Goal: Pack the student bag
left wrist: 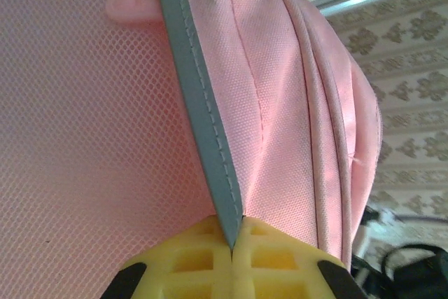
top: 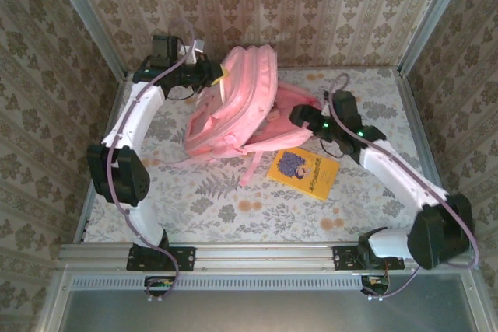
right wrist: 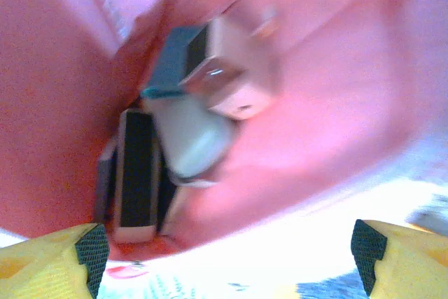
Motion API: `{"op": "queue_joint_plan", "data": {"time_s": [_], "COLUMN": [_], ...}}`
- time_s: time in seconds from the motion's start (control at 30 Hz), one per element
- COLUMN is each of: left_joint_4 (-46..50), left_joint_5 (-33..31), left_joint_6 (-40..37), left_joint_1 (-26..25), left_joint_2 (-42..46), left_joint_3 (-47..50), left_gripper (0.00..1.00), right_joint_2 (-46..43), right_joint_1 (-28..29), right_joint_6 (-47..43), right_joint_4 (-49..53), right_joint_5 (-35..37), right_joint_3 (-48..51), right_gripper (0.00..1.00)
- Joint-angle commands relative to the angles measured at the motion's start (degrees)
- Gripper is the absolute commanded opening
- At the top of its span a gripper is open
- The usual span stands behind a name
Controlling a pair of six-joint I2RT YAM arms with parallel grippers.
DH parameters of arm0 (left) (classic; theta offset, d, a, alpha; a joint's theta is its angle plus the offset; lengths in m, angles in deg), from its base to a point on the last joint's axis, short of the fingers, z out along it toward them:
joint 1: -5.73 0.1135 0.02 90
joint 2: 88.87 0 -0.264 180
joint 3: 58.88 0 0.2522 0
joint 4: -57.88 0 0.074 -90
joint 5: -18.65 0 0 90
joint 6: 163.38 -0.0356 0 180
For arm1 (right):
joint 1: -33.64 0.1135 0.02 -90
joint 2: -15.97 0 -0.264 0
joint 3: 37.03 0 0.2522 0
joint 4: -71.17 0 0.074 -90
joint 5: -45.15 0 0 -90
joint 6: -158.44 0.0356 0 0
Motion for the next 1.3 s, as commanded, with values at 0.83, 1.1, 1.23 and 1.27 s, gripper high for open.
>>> {"op": "queue_joint_plan", "data": {"time_s": [0.83, 1.1, 1.23, 1.27], "left_joint_4": [4.9, 1.6, 1.0, -0.1], "left_joint_5": [-14.8, -14.6, -17.5, -17.8], "left_joint_6": [-9.5, -6.6, -6.6, -6.1], "left_joint_1": [-9.8, -12.0, -15.1, -15.7], "left_joint_2": [15.6, 25.9, 27.8, 27.6], "left_joint_3": [22.3, 40.7, 46.5, 48.1], "left_gripper": [0.62, 0.63, 0.64, 0.64], "right_joint_2": [5.0, -3.3, -9.3, -10.7], "right_joint_1": [-7.1, 8.9, 11.5, 11.5], "right_joint_6": [-5.0, -0.5, -2.8, -4.0], "right_joint_4": [1.9, 1.0, 8.1, 10.5], "right_joint_5": [-11.3, -18.1, -14.1, -11.0], "right_joint_3": [18.6, 25.6, 25.2, 24.4], "right_gripper": [0.92, 0.9, 0.9, 0.9]}}
